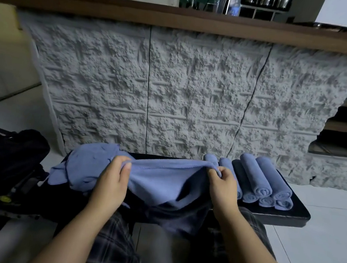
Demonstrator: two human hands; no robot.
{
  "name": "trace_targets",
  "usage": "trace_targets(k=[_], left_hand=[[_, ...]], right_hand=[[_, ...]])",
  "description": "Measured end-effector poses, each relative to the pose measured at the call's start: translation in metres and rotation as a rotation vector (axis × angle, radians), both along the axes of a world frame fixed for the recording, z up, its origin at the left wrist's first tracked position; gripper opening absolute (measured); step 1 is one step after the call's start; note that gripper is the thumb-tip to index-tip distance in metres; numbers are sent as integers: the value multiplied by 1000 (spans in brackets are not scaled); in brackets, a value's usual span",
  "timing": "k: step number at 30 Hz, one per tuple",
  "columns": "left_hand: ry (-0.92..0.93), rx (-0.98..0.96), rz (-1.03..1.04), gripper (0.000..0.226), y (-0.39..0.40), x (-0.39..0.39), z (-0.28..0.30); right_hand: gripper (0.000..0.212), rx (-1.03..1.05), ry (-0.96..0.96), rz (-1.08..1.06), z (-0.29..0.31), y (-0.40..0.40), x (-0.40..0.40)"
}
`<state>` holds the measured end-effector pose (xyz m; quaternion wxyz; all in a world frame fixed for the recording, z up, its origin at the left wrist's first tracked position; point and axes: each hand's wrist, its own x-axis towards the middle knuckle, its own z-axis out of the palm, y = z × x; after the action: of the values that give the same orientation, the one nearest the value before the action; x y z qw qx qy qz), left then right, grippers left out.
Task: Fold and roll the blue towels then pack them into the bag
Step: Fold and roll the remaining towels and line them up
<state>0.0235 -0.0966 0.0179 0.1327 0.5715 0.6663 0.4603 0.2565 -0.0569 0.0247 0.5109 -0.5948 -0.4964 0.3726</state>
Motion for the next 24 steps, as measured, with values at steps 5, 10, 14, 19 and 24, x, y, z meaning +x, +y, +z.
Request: trace_targets(k=[5,10,14,19,24], left_hand=[[341,10,-101,23,-14,-20,38],[270,76,-1,22,-31,-42,48],[36,-10,76,13,-37,-51,48],[-507,-60,-23,14,-44,-31,62],[-418,-19,-375,53,-55,-7,76]], right_hand=[[39,5,-37,-50,43,1,-2],[34,-151,268,-207,61,3,11],[29,-229,589,-214,66,1,11],[21,-168,477,-66,75,-4,-25],[19,-84,482,437,92,-45,-76]])
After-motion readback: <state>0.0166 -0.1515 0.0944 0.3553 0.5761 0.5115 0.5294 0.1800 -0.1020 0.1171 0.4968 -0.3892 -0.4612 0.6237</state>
